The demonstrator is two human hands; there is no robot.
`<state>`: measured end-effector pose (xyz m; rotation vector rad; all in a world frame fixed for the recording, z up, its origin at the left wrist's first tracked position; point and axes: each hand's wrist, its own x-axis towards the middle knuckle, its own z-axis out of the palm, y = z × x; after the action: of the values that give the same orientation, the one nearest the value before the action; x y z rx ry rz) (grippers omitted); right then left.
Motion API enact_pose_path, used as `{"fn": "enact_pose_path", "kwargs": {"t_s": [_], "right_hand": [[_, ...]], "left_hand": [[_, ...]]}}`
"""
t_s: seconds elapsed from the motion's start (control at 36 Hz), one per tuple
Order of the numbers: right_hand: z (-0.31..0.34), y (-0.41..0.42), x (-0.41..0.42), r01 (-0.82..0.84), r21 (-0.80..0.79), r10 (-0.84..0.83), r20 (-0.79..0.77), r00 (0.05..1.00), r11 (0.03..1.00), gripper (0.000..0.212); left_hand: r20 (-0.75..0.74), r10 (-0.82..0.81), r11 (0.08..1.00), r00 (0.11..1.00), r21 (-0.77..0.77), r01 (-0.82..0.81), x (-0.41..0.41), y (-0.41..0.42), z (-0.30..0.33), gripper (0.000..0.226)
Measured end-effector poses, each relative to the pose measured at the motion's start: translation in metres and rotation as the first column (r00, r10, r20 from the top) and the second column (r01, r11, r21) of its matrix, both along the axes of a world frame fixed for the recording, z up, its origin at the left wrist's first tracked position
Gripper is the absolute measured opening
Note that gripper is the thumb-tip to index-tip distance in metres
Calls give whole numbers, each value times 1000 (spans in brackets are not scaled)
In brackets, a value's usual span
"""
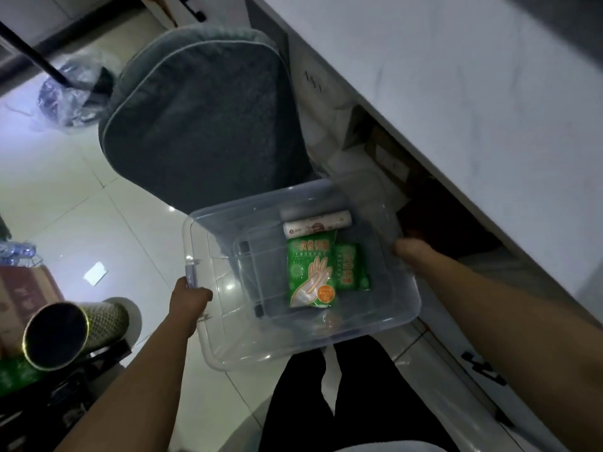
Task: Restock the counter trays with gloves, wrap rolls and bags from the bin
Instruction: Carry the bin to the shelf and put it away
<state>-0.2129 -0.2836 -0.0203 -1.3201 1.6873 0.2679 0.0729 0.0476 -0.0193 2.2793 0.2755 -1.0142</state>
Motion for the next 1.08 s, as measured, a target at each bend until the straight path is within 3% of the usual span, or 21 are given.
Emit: {"fn": "enact_pose_path", "kwargs": {"t_s": [0.08,0.11,0.19,0.33,0.47,0.61,0.72,0.86,1.08], "right_hand": [[18,28,-31,73,-26,-73,-14,997,997,11],[24,36,-43,101,-21,-101,-10,995,995,9],[35,56,-81,154,-21,-155,-14,988,988,31],[48,95,-157,238,-37,-239,-25,971,970,24],[64,140,-243,379,6,-379,-32,925,925,44],[88,196,-331,554,-36,-554,1,833,832,35],[98,251,-407,749,-63,-743,96,663,660,22],[106,342,-505,941,30,-926,193,325,336,23],[114,521,-625,980,67,-938,284,-200,-189,22]], "left_hand": [[-165,-12,1000,986,6,13,3,4,14,38],[-213,-29,999,977,17,33,5,6,17,36],[-285,-103,992,953,36,118,8,4,19,37],[-361,-369,912,856,33,408,-13,-28,25,41],[-355,-585,764,730,62,642,-70,-72,35,35],[-290,-761,596,580,43,802,-146,-112,51,29],[-237,-844,485,481,45,873,-226,-129,65,21],[-217,-915,334,341,69,940,-350,-132,82,13],[-239,-970,42,44,11,999,-573,-116,92,25]]}}
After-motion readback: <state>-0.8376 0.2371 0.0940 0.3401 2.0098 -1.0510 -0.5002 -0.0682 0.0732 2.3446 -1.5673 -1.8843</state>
